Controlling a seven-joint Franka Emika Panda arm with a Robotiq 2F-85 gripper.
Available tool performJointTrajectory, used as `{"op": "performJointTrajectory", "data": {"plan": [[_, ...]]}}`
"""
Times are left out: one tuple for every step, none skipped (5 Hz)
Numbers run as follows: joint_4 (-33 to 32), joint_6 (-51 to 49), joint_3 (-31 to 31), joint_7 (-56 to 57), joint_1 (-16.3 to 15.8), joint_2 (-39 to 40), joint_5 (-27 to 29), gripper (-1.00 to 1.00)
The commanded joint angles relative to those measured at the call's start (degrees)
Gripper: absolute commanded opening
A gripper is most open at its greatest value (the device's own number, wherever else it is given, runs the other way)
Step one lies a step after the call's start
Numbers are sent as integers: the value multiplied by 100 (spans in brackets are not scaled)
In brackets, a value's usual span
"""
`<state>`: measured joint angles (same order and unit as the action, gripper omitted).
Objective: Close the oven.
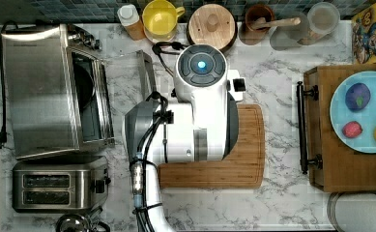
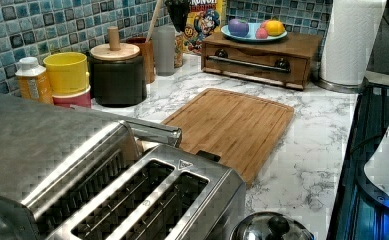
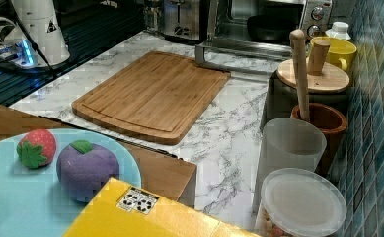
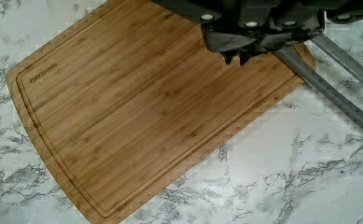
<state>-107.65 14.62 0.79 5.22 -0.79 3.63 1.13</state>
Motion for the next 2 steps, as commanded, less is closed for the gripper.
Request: {"op": "performJointTrajectory", "data": {"plan": [[-98,338,-30,402,86,56,308,-100],[127,366,-74,1834,287,372,985,-100]]}}
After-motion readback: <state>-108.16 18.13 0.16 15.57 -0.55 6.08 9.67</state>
